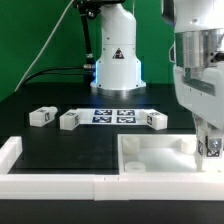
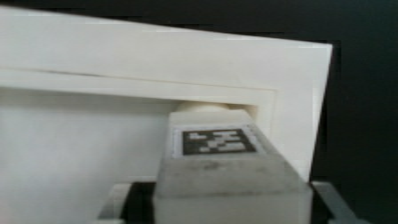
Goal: Assemble one leg
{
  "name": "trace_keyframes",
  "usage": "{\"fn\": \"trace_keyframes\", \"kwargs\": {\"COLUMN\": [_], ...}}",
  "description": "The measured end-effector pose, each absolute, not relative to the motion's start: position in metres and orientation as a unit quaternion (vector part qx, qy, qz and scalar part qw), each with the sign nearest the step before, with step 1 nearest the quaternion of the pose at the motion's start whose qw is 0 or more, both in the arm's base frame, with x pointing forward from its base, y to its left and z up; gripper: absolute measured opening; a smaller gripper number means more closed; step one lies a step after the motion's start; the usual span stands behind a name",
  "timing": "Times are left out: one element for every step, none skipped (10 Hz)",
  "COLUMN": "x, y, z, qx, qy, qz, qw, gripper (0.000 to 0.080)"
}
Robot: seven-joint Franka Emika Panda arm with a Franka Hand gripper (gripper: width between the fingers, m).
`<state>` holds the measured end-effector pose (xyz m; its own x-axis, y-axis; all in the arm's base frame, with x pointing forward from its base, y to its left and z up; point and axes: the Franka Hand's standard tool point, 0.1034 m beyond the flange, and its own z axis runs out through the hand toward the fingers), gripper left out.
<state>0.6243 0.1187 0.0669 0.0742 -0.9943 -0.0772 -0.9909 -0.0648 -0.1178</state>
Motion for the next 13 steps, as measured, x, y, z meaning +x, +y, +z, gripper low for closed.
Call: {"fn": "trace_keyframes", "kwargs": {"x": [0.6243, 0.6246, 0.6248, 0.6253, 0.6247, 0.6245, 0.6244, 0.624, 0.6236, 0.6235, 0.6234, 0.6234, 0.6233], "y": [0.1188, 0.119, 0.119, 0.1165, 0.1144, 0.1132, 0.1125, 0.1099, 0.1093, 0.1096, 0.1104, 0.1105, 0.1106], "z": [0.0668, 0.0667, 0.0668, 0.067, 0.0672, 0.0671, 0.0671, 0.0669, 0.0667, 0.0666, 0.0665, 0.0665, 0.0665], "qx": [-0.678, -0.633, -0.6, -0.562, -0.547, -0.54, -0.531, -0.517, -0.518, -0.52, -0.535, -0.535, -0.536], "qy": [0.731, 0.77, 0.797, 0.824, 0.834, 0.838, 0.844, 0.853, 0.852, 0.851, 0.841, 0.841, 0.841], "qz": [-0.005, 0.001, 0.004, 0.004, 0.002, 0.003, 0.003, 0.005, 0.005, 0.006, 0.005, 0.005, 0.005], "qw": [0.073, 0.077, 0.078, 0.077, 0.074, 0.074, 0.074, 0.074, 0.074, 0.076, 0.076, 0.076, 0.076], "gripper": [0.0291, 0.0291, 0.0291, 0.0291, 0.0292, 0.0292, 0.0294, 0.0294, 0.0294, 0.0294, 0.0406, 0.0542, 0.0616]}}
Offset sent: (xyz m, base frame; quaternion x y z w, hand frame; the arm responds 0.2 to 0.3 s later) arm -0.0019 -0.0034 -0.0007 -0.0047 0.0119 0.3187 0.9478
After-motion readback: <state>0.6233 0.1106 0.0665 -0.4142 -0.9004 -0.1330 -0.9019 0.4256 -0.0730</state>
